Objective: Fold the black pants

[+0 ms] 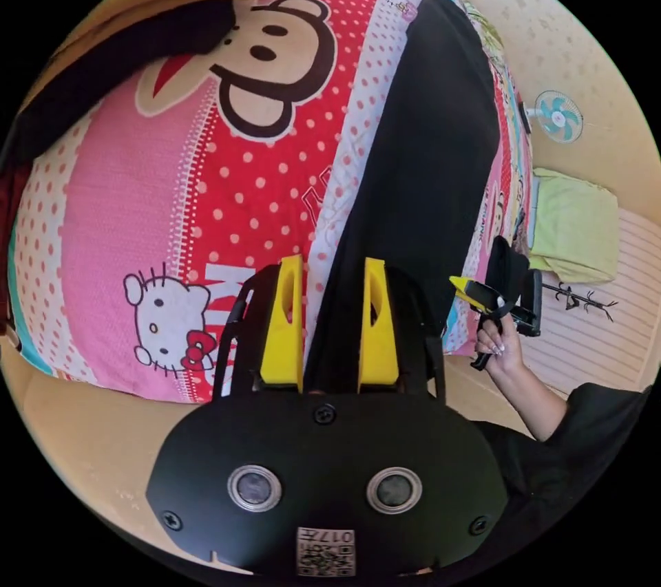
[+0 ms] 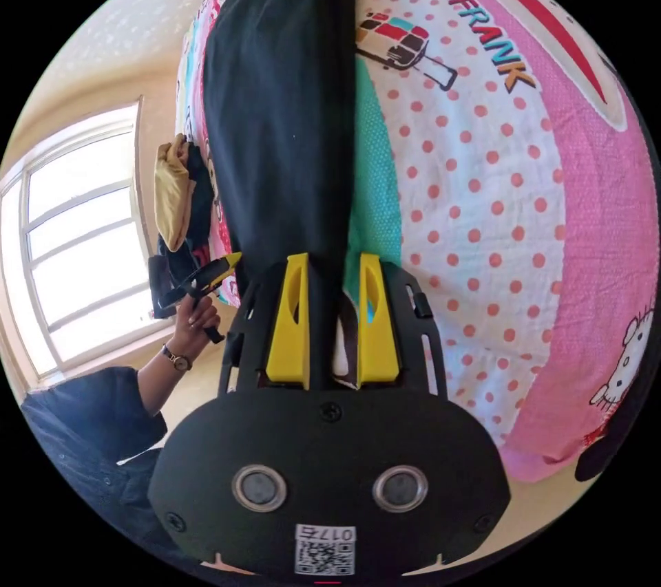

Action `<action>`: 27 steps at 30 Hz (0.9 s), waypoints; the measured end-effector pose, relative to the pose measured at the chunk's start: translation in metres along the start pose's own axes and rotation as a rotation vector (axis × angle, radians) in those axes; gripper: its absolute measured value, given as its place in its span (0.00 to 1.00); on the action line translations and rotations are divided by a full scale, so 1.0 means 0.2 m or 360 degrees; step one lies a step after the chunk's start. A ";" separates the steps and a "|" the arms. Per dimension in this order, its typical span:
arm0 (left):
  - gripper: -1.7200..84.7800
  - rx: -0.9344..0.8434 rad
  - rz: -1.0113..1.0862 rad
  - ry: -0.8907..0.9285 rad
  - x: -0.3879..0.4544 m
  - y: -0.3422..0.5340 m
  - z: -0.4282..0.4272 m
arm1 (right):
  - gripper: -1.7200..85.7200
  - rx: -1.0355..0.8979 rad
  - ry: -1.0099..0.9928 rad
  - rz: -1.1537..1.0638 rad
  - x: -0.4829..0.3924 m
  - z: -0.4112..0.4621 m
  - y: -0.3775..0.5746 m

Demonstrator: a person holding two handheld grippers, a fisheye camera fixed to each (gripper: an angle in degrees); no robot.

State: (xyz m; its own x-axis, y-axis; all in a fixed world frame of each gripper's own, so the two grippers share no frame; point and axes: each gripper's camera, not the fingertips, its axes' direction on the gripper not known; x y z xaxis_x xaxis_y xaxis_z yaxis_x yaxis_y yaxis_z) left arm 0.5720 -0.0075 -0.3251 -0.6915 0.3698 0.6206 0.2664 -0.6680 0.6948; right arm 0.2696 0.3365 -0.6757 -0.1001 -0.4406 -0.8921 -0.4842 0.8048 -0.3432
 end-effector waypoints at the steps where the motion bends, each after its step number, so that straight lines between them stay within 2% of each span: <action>1: 0.13 -0.0008 0.0010 -0.0016 0.02 0.02 0.00 | 0.10 0.0012 0.0016 0.0010 -0.02 0.01 0.03; 2: 0.07 -0.0146 0.0076 0.0029 0.08 0.05 0.04 | 0.09 -0.0046 0.0008 -0.0004 -0.02 0.02 0.03; 3: 0.06 -0.0216 0.0142 0.0120 0.14 0.10 0.06 | 0.08 -0.0128 0.0007 -0.0067 -0.04 0.03 0.06; 5: 0.05 -0.0185 0.0195 0.0179 0.20 0.20 0.01 | 0.07 -0.0141 -0.0012 -0.0178 -0.06 -0.04 0.12; 7: 0.05 -0.0270 0.0197 0.0258 0.23 0.27 0.00 | 0.07 -0.0141 0.0000 -0.0234 -0.04 -0.17 0.21; 9: 0.05 -0.0513 0.0170 0.0338 0.26 0.36 0.10 | 0.06 -0.0162 0.0071 -0.0254 0.01 -0.26 0.28; 11: 0.05 -0.0663 0.0107 0.0317 0.27 0.43 0.22 | 0.07 -0.0238 0.0074 -0.0260 0.10 -0.29 0.32; 13: 0.06 -0.0749 0.0086 0.0220 0.29 0.47 0.29 | 0.07 -0.0394 0.0025 -0.0108 0.26 -0.30 0.31; 15: 0.09 -0.0601 0.0133 0.0225 0.29 0.44 0.25 | 0.08 -0.0369 -0.0001 -0.0092 0.33 -0.36 0.28; 18: 0.12 -0.0223 0.0114 0.0357 0.21 0.32 0.09 | 0.12 -0.0171 -0.0128 -0.0093 0.40 -0.51 0.17; 20: 0.12 -0.0095 0.0078 0.0415 0.14 0.20 0.04 | 0.13 -0.0057 -0.0225 -0.0110 0.43 -0.58 0.07; 27: 0.18 -0.0023 0.0133 0.0737 0.06 -0.32 0.12 | 0.17 0.0232 -0.0699 -0.0127 0.58 -0.62 -0.32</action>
State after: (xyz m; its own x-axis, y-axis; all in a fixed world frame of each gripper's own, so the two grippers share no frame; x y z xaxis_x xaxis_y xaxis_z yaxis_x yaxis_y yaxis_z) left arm 0.5630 0.0553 -0.3547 -0.8956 -0.0104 0.4447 0.3268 -0.6935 0.6421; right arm 0.1821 0.1841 -0.7204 0.3251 -0.3189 -0.8903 -0.3454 0.8364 -0.4257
